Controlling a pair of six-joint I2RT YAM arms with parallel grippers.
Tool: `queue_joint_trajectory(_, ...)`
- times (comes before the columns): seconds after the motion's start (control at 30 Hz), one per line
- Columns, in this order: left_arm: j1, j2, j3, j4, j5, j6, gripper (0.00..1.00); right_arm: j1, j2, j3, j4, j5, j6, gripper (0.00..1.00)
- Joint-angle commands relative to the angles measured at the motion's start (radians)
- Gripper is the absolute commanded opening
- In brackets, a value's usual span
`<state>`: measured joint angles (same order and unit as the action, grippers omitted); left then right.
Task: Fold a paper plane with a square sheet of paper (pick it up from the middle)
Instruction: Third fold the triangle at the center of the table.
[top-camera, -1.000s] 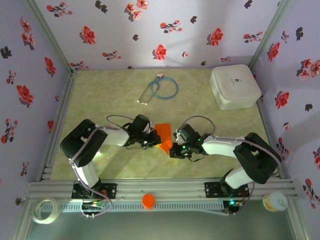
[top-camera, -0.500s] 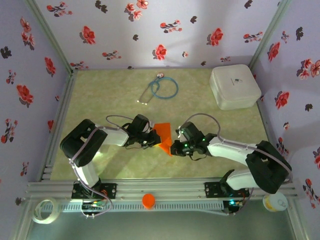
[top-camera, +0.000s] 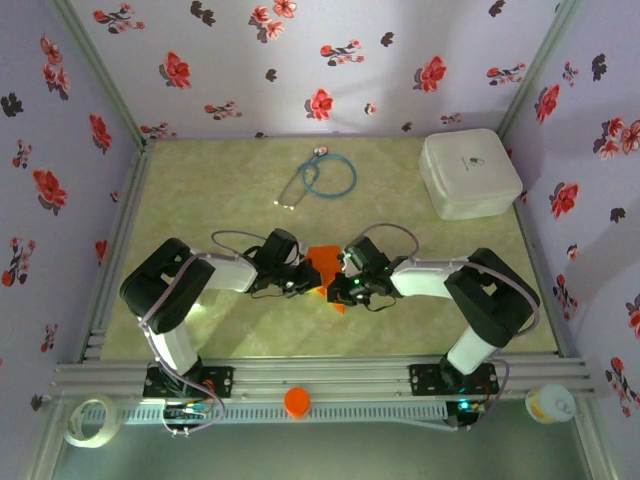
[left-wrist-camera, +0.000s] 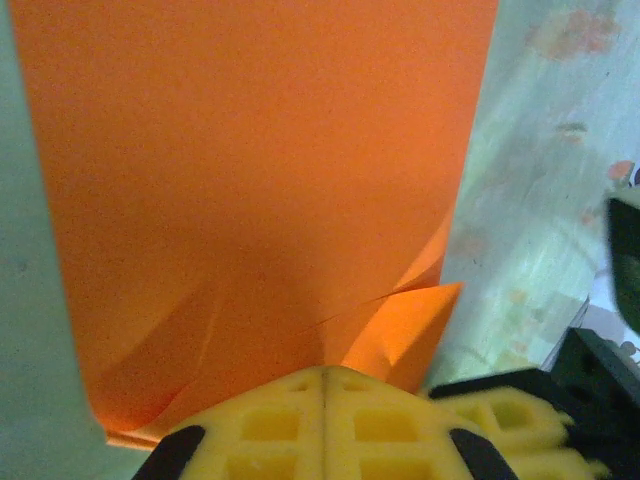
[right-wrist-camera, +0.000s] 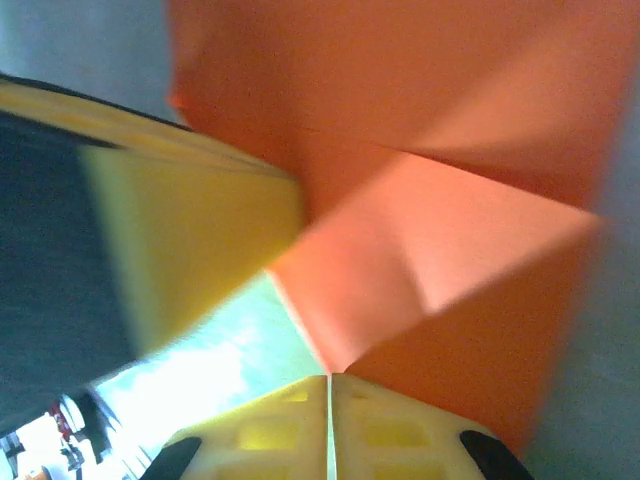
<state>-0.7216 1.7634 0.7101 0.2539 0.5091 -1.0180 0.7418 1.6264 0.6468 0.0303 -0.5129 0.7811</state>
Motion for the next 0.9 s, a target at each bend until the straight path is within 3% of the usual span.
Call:
queue_joint_trajectory(0.0,0.014,0.021,-0.022,-0.058,-0.045,0.006,0.0,-0.013,-0.019,-0.078,0.006,-0.008,0.035,0.11)
queue_joint_trajectory(0.37,0.019,0.03,-0.029,-0.042,-0.041,-0.001,0.0,-0.017,-0.209,-0.221,-0.049,0.01,0.059,0.11)
queue_joint_trajectory(0.6,0.018,0.017,-0.037,-0.035,-0.041,-0.002,0.0,-0.018,-0.325,-0.174,-0.145,0.072,0.041,0.11)
queue_joint_trajectory(0.87,0.018,0.012,-0.036,-0.032,-0.039,0.001,0.0,-0.045,-0.204,-0.055,-0.064,-0.014,0.024,0.11)
